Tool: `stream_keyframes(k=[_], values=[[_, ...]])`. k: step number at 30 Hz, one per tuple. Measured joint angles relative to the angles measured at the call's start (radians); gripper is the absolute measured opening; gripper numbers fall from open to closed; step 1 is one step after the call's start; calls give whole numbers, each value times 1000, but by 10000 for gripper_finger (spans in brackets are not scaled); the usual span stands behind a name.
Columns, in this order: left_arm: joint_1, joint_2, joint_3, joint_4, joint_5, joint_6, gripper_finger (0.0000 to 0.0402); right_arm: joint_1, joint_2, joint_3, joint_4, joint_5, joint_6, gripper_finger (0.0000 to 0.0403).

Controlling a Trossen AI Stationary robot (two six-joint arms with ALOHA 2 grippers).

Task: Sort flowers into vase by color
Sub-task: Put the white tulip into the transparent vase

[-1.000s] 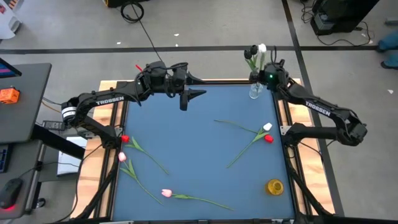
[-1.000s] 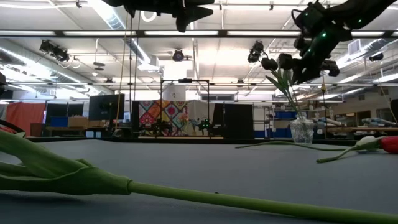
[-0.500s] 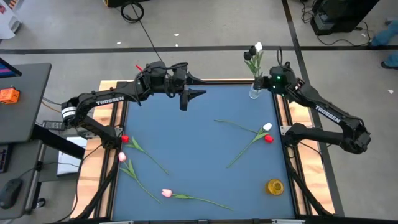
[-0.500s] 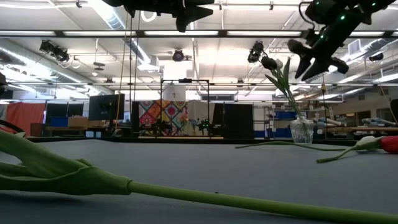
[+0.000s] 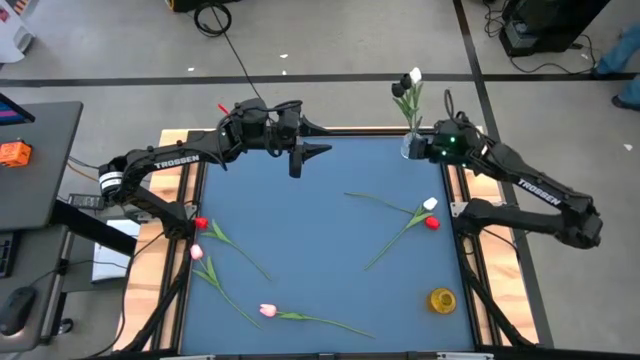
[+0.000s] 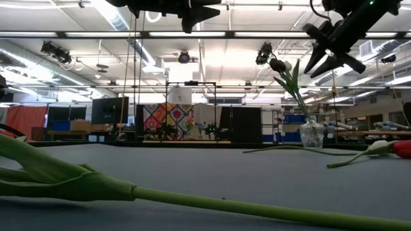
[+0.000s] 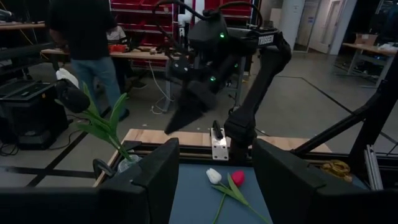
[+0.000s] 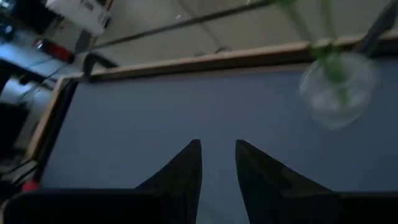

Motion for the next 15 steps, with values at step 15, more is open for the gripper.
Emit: stream_keyframes(k=[15], values=[[0,0,0,0,0,0,208,364,14,0,-147,77,357,103]])
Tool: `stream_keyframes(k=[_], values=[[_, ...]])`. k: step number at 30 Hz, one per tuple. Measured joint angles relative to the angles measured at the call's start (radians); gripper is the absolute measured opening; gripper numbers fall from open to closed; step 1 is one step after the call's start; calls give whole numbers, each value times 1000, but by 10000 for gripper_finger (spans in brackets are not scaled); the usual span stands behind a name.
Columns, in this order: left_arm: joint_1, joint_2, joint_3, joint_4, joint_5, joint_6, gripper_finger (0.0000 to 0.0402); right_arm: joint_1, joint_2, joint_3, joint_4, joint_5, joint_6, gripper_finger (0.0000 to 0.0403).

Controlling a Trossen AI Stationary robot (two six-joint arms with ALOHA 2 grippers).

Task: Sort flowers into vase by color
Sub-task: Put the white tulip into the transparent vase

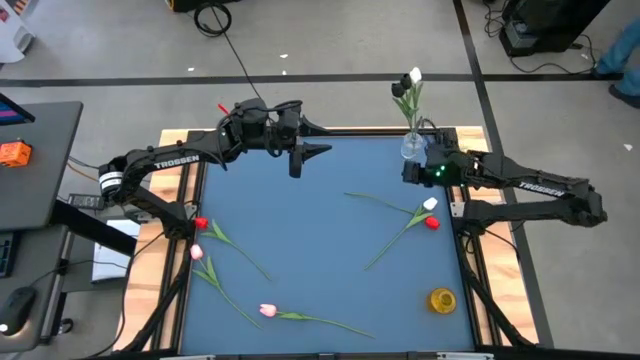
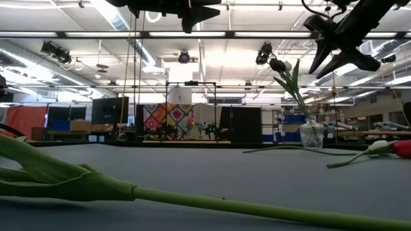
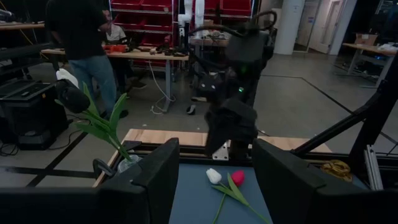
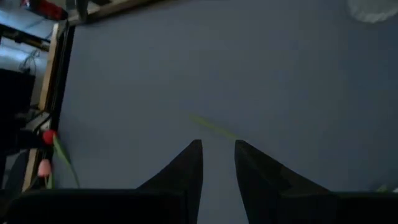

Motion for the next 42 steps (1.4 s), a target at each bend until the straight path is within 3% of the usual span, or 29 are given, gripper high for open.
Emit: stream_keyframes(k=[5,16,19,27,35,38,42], values=[[0,0,0,0,0,0,208,123,84,0,36,-17,124,103],[0,0,0,0,0,0,208,422,327,0,166,-174,432,102],[0,0,0,-1,0,1,208,463,348,0,165,-237,408,102],[0,0,0,-1,-51,3,208,477,371,0,110,-300,-11,102],[0,0,0,-20,-51,3,208,488,489,38,22,-297,-739,102],[0,0,0,-45,-51,3,208,498,548,60,-87,-238,-977,103],[0,0,0,-80,-50,0,208,495,599,46,-196,-114,-1178,103]])
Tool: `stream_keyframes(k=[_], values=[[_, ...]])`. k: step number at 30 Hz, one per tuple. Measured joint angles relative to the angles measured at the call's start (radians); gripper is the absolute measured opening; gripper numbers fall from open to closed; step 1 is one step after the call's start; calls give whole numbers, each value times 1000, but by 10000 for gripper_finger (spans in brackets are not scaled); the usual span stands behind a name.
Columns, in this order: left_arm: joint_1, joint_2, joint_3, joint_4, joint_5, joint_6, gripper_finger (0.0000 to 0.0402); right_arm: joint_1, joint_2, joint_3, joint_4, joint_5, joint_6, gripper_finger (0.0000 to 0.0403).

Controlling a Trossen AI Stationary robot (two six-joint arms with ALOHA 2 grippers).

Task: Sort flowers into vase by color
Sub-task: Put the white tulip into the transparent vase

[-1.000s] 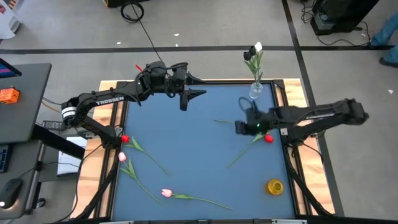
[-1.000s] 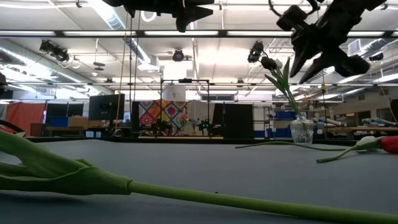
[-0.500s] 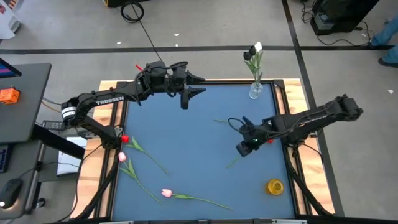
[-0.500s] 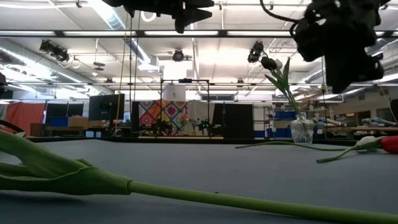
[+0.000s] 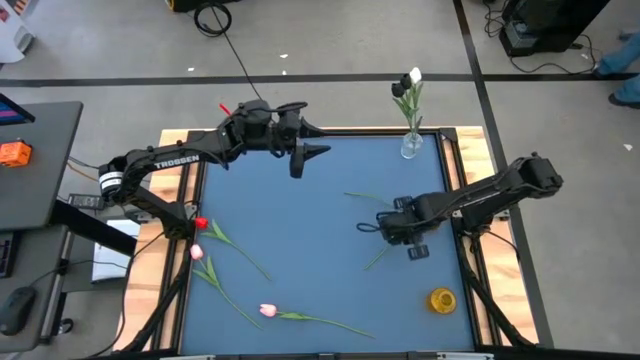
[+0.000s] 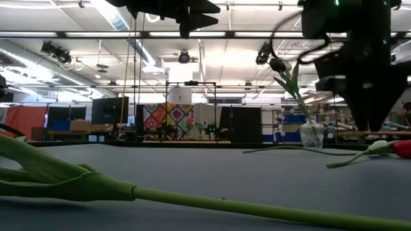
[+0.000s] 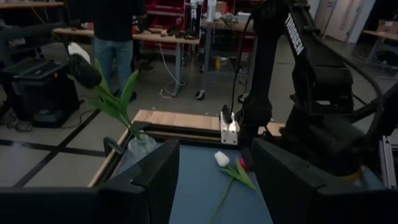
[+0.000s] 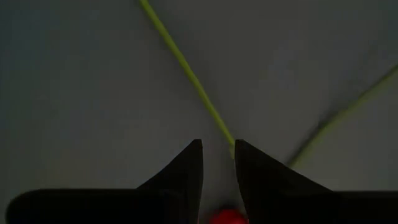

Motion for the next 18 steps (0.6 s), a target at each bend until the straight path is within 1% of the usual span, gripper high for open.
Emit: stream_keyframes(k=[2,3,6,8,14,18], values=[[0,0,0,-21,0,-1,208,-8,13,-20,-10,44,-59,103],[0,0,0,-29,0,-1,208,-14,13,-29,0,45,-85,103],[0,0,0,-49,0,-4,208,-29,10,-61,50,0,-149,103],[0,0,0,-54,0,-18,208,-37,9,-88,69,0,-179,103],[0,0,0,-55,-11,-26,208,-93,57,-99,82,46,-185,103],[0,0,0,-54,-28,-27,208,-126,85,-100,82,55,-178,103]])
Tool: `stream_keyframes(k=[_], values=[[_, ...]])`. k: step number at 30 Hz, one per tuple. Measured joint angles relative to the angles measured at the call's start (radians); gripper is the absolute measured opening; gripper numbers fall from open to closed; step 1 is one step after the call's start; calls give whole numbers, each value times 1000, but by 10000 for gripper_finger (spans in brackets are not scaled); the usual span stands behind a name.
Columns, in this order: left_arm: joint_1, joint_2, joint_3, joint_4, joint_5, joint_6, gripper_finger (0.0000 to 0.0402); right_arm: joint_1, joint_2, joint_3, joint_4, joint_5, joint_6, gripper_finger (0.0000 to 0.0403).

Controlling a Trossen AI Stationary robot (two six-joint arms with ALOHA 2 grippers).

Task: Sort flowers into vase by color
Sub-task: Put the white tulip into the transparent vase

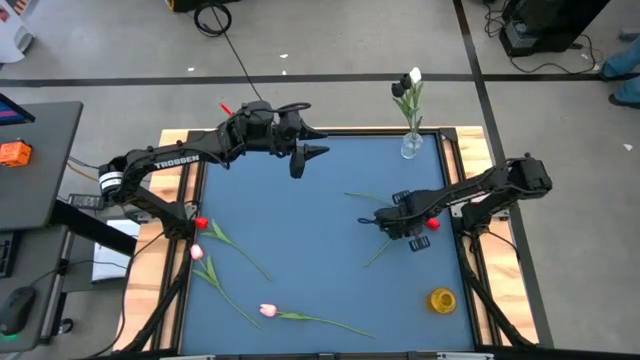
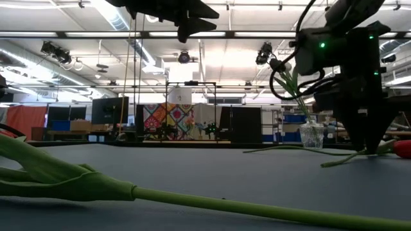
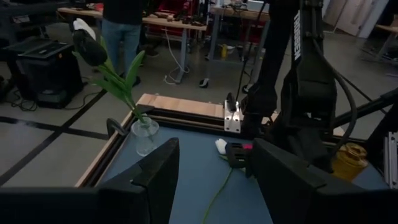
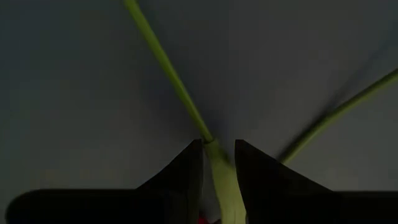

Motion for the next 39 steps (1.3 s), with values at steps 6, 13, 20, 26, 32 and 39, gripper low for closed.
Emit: stream_keyframes(k=[6,13,20,26,32,39], values=[[0,0,0,2,-23,0,208,-33,59,8,-7,-37,-8,101],[0,0,0,3,-43,-44,208,-60,71,53,-44,-47,19,35],[0,0,0,0,-54,-44,208,-105,38,197,-123,-70,45,18],[0,0,0,0,-54,22,208,-188,8,332,-156,-342,261,9],[-25,0,0,0,-50,162,208,-304,5,427,-153,-662,576,12],[-117,0,0,-20,-13,387,208,-392,5,443,-3,-1021,877,13]])
